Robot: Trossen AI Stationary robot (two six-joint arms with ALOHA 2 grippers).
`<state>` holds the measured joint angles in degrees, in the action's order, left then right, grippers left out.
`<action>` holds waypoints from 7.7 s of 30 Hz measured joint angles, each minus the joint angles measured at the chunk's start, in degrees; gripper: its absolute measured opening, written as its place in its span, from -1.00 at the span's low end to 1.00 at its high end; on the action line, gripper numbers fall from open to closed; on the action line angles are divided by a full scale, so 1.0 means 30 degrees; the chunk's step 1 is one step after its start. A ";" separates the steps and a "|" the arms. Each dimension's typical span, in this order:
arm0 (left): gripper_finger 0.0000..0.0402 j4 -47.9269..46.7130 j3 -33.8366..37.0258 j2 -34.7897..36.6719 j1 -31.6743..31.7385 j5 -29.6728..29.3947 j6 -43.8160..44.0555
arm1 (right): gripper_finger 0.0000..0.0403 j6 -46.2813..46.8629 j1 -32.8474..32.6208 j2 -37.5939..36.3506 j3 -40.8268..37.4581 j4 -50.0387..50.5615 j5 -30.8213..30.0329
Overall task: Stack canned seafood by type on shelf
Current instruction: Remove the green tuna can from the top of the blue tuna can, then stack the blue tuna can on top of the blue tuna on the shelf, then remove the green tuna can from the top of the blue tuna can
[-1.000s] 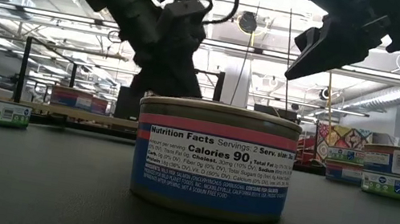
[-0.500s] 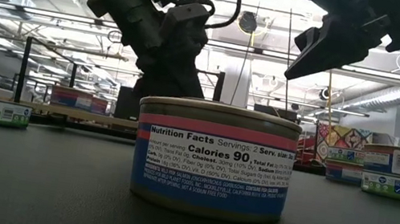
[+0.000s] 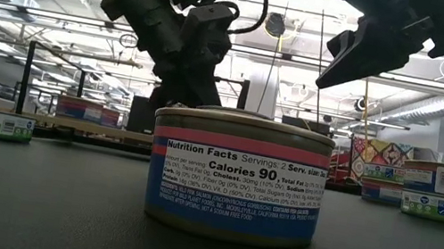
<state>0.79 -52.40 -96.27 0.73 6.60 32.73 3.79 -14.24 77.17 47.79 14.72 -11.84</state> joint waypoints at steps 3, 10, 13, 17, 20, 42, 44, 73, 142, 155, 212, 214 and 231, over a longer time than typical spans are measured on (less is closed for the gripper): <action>-0.99 -0.0235 -0.0448 -0.0043 0.0278 0.0421 -0.0022 | -0.87 0.0000 0.0000 0.0000 0.0000 0.0004 0.0001; -1.00 -0.0189 -0.1546 -0.0043 0.1153 0.1157 -0.0197 | -0.87 -0.0007 0.0000 0.0000 0.0000 0.0037 -0.0006; -1.00 -0.0201 -0.1648 -0.0043 0.1671 0.1213 -0.0552 | -0.87 -0.0022 0.0000 0.0000 0.0000 0.0066 0.0001; -1.00 -0.1061 -0.1648 -0.0043 0.2610 0.1031 -0.1291 | -0.87 -0.0044 0.0000 0.0000 0.0000 0.0079 0.0001; -1.00 -0.1120 -0.1648 -0.0036 0.3319 0.0707 -0.1783 | -0.87 -0.0058 0.0000 0.0000 0.0000 0.0088 -0.0004; -0.81 -0.1778 -0.1669 -0.1079 0.3587 0.0093 -0.3871 | -0.87 -0.0007 -0.0015 0.0000 0.0000 0.0176 0.0000; -0.71 -0.1814 -0.1670 -0.0700 0.3586 0.0098 -0.4403 | -0.87 -0.0007 -0.0015 0.0000 0.0000 0.0190 0.0001; -0.44 -0.1652 -0.1655 -0.0850 -0.5434 -0.5284 -2.3715 | -0.87 -0.0452 -0.0022 -0.0007 -0.0007 0.0007 0.0049; -1.00 -1.3568 -0.2595 0.5803 -0.1842 -1.3022 -1.7532 | -0.87 -0.0488 -0.0022 -0.0007 -0.0007 -0.0006 -0.0014; -1.00 -1.5841 -0.1580 0.8444 0.6452 -1.2654 -2.0689 | -0.87 -0.0488 -0.0015 0.0000 -0.0007 0.0130 0.0001; -0.78 -1.1699 0.0873 0.8590 1.6503 -0.6217 -2.3583 | -0.87 -0.0648 -0.0021 0.0000 0.0000 0.0052 0.0001; -0.74 -1.1706 0.0873 0.8590 1.6503 -0.6217 -2.3576 | -0.87 -0.0648 -0.0022 0.0000 -0.0004 0.0052 0.0001; -0.25 -1.2687 0.0017 1.1378 1.5289 -0.5712 -2.2797 | -0.87 -0.0648 -0.0021 0.0000 -0.0001 0.0052 0.0001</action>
<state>-37.27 -52.35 -62.14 46.60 -10.54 -35.66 1.85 -14.30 77.17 47.79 14.87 -11.84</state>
